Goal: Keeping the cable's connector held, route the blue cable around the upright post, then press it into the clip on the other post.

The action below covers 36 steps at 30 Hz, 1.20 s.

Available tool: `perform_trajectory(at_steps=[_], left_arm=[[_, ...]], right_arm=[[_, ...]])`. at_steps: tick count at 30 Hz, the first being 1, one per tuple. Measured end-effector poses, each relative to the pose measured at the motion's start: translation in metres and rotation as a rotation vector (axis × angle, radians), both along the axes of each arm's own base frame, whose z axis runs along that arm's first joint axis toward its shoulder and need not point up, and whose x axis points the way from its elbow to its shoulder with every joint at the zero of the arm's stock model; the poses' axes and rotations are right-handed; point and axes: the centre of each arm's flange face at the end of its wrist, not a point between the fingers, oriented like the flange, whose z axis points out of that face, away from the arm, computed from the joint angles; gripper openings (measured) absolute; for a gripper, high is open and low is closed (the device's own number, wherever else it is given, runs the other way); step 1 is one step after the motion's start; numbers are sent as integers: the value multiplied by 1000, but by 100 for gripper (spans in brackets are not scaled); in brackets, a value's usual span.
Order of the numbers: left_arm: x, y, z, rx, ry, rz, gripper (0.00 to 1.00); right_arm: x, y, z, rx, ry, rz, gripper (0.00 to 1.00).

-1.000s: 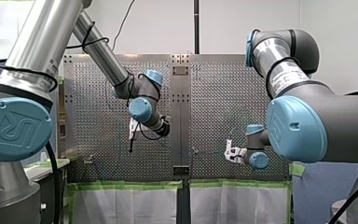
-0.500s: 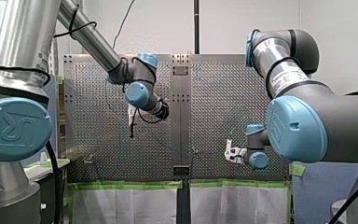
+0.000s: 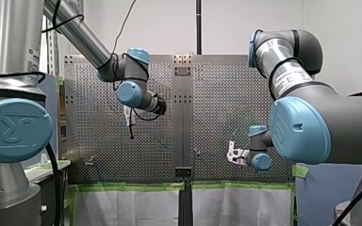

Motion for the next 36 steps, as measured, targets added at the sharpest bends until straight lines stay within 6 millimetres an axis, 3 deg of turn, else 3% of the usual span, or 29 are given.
perform_trajectory(at_steps=[8, 36], left_arm=[[-11, 10, -18, -53, 0, 16, 98], [-4, 6, -12, -74, -82, 16, 98]], right_arm=[[0, 2, -1, 13, -1, 1, 0], [1, 2, -2, 9, 9, 0, 0]])
